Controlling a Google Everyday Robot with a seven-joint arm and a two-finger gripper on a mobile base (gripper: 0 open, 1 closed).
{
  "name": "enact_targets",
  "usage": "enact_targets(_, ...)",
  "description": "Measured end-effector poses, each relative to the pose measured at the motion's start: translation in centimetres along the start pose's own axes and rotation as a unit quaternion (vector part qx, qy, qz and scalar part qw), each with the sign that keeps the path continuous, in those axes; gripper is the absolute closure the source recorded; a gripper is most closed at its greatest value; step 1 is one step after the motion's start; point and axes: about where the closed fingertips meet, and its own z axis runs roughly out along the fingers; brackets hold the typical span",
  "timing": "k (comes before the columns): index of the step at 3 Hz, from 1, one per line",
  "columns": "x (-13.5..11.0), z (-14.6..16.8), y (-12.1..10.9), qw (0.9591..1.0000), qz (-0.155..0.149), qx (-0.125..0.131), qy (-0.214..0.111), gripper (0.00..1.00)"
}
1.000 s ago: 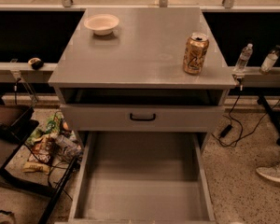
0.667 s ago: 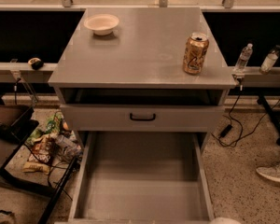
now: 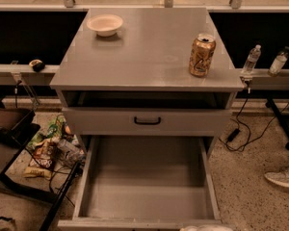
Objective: Close middle drawer
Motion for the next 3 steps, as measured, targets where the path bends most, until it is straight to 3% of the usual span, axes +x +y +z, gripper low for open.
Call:
enact_targets(2,-4.4,1.0,-2.2,0.9976,-0.023,0.045,-0.046,1.00)
enact_targets(3,-4.4,1.0,-2.2,0.9976,-0.023,0.045,-0.046,1.00)
